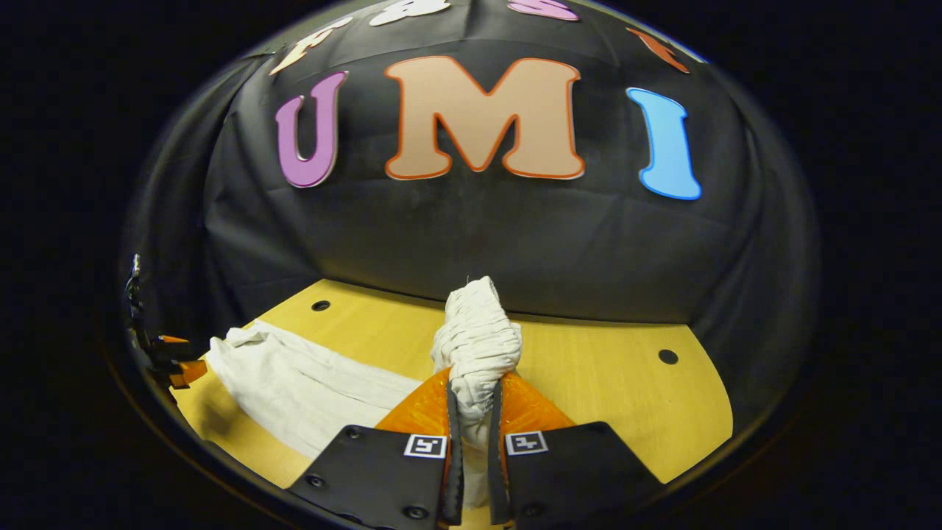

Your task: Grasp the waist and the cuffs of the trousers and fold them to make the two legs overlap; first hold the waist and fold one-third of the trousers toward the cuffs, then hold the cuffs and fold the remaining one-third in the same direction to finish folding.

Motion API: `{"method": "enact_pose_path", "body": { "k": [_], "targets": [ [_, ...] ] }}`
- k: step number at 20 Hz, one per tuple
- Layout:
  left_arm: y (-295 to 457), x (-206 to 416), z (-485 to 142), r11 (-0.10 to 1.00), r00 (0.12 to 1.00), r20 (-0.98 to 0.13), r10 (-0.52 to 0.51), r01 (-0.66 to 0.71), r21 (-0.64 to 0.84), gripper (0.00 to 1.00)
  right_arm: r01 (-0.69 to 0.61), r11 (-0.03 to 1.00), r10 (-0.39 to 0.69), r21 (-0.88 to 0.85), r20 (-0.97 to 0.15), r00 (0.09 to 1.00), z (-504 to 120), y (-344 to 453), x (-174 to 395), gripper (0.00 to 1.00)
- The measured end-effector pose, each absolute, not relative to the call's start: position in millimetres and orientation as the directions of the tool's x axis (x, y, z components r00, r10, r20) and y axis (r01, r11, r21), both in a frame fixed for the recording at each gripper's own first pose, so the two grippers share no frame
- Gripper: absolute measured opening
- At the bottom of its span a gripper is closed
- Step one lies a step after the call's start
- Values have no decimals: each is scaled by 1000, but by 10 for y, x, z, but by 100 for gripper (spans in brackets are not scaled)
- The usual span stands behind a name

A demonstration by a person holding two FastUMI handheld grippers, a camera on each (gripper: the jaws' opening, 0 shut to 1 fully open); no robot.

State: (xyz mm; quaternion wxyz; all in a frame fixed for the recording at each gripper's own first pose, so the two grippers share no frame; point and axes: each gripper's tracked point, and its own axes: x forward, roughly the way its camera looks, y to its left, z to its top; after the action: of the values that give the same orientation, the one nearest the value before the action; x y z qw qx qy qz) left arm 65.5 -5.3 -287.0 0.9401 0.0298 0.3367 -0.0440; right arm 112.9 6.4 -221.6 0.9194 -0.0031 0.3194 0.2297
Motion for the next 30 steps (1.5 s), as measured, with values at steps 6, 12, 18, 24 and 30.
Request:
{"method": "enact_pose_path", "body": {
  "k": [6, 12, 18, 24, 30],
  "targets": [
    [40, 799, -2972, 997, 768, -640, -38, 71, 26, 97, -594, 798, 523, 97, -602, 604, -2141, 100, 1149, 15],
    [204, 796, -3090, 998, 758, -652, -12, 45, 34, 97, -727, 685, 557, 41, -673, 487, -2074, 98, 1142, 22],
    [381, 891, -3242, 999, 754, -657, 12, -42, -30, 97, -817, 575, 648, 50, -637, 417, -1756, -58, 1395, 98],
    [560, 935, -3333, 984, 746, -666, -12, -108, -138, 97, -797, 602, 607, 61, -683, 407, -1861, -78, 1354, 98],
    [531, 908, -3438, 987, 712, -701, -28, -92, -133, 95, -724, 689, 523, 47, -724, 450, -2116, -201, 1441, 99]
  ]
}}
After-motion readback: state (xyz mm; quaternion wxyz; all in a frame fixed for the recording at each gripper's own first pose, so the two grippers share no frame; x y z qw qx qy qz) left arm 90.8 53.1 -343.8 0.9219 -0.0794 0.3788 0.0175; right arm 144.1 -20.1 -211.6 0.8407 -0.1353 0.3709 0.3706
